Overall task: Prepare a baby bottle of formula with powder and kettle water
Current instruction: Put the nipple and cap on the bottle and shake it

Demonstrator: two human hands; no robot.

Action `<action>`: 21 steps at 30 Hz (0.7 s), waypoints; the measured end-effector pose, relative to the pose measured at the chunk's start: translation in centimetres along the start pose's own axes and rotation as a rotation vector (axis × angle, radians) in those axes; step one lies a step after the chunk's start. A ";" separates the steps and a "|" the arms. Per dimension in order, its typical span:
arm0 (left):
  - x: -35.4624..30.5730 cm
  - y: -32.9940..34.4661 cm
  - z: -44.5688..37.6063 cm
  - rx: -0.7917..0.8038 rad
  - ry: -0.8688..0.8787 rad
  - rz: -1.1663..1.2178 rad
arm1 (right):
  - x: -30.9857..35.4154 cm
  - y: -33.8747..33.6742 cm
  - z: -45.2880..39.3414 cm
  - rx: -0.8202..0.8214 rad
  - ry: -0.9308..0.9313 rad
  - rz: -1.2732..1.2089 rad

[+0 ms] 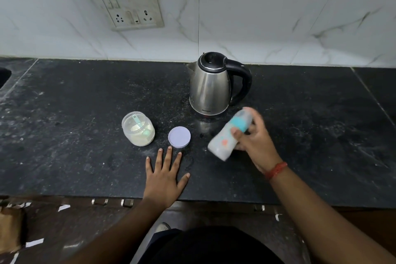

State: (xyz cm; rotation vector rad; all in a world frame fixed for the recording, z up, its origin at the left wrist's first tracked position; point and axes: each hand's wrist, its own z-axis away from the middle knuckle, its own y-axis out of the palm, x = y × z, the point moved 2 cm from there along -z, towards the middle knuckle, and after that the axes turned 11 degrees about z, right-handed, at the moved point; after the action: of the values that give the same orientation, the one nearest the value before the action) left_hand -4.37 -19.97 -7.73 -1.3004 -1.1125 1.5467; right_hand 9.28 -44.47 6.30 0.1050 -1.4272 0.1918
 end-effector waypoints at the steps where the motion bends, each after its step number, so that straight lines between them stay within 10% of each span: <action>1: 0.1 -0.1 0.0 0.003 -0.001 -0.002 | -0.1 0.1 0.0 0.041 -0.010 0.057; 18: -0.2 -0.1 0.0 0.003 -0.007 -0.001 | -1.0 -0.8 -0.2 -0.177 0.055 -0.064; 21: 0.0 -0.2 0.0 0.005 -0.007 -0.001 | -1.0 -0.5 -0.2 0.022 0.047 0.161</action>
State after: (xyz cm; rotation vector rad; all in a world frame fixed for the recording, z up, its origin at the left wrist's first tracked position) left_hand -4.40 -19.95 -7.55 -1.2923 -1.1128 1.5533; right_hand 9.45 -45.04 5.31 0.0034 -1.3874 0.3407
